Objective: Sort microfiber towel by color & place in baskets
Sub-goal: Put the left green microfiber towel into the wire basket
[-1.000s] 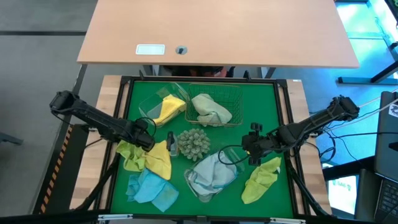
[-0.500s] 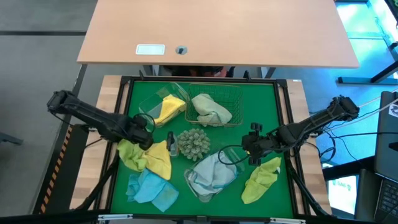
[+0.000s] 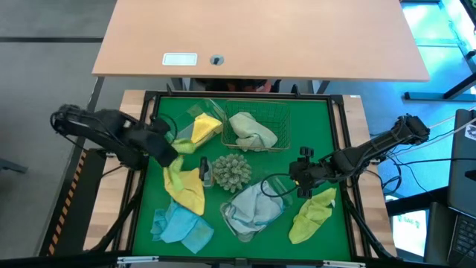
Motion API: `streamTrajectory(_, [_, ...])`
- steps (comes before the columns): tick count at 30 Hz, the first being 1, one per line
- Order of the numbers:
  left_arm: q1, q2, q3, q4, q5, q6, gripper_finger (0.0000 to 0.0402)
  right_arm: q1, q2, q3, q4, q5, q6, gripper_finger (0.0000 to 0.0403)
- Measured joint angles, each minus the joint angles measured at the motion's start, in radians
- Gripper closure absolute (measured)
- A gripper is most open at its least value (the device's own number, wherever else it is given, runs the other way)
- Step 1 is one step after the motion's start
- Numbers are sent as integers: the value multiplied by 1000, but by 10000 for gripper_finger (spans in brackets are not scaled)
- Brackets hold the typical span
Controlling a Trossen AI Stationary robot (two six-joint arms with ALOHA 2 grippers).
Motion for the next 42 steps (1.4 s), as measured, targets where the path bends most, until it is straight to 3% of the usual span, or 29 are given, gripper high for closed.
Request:
streamTrajectory(6, [0, 0, 180, 34, -162, 102, 401, 0, 0, 0, 5, 0, 1, 231])
streamTrajectory(11, [0, 0, 252, 180, -293, 244, 401, 0, 0, 0, 34, 0, -3, 231])
streamTrajectory(19, [74, 36, 256, 560, -323, 561, 401, 0, 0, 0, 39, 0, -10, 231])
streamTrajectory(23, [153, 87, 256, 711, -234, 683, 401, 0, 0, 0, 42, 0, -26, 231])
streamTrajectory(32, [366, 247, 256, 1054, 94, 829, 401, 0, 0, 0, 44, 0, -27, 231])
streamTrajectory(42, [560, 482, 256, 1142, 327, 845, 401, 0, 0, 0, 45, 0, -27, 231])
